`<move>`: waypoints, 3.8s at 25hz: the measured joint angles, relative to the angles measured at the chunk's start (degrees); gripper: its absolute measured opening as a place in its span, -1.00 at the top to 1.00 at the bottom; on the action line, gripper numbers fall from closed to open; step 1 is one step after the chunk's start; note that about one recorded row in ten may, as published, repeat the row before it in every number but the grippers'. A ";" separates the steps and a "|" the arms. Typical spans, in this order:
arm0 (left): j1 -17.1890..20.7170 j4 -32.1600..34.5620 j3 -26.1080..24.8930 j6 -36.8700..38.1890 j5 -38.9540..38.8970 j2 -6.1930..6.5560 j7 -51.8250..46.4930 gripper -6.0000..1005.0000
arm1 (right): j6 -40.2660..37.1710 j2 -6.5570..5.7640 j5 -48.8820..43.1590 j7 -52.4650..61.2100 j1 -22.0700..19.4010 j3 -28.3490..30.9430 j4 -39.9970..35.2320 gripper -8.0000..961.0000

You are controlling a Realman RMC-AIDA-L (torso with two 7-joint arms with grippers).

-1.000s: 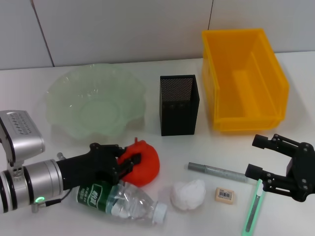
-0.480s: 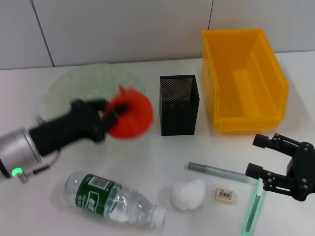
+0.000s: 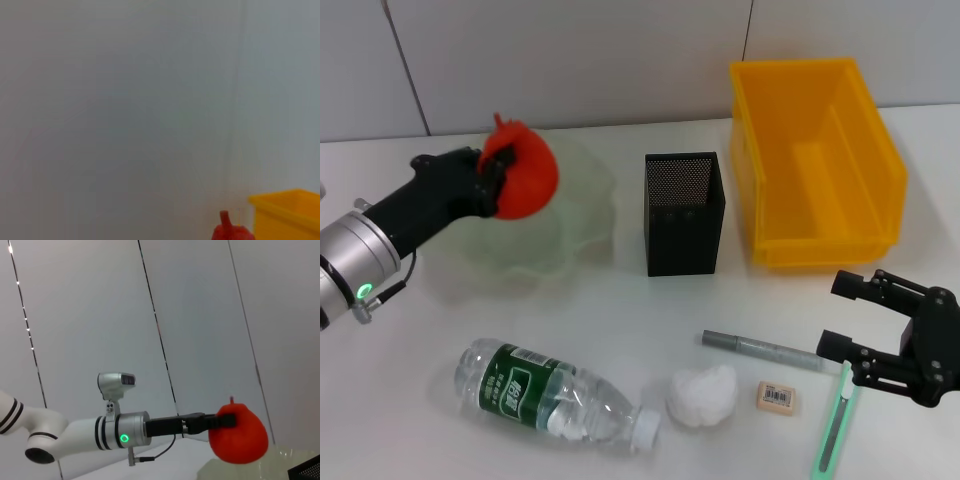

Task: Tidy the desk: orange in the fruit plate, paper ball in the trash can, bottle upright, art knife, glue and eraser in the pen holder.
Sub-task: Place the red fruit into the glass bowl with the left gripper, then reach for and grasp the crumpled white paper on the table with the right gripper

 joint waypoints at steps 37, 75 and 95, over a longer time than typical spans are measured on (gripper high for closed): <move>13.30 1.21 21.26 17.78 -7.89 0.39 4.40 -0.65 | -5.13 -5.28 -12.32 44.49 10.24 -23.93 43.94 -0.62; 14.57 3.22 21.45 14.84 -7.82 0.76 0.83 -0.60 | 13.76 0.15 -32.55 62.51 23.88 -62.36 39.89 -0.57; 14.42 3.22 21.52 14.85 -7.83 0.76 0.79 -0.58 | 20.48 0.38 -33.83 62.73 26.44 -66.54 33.27 -0.26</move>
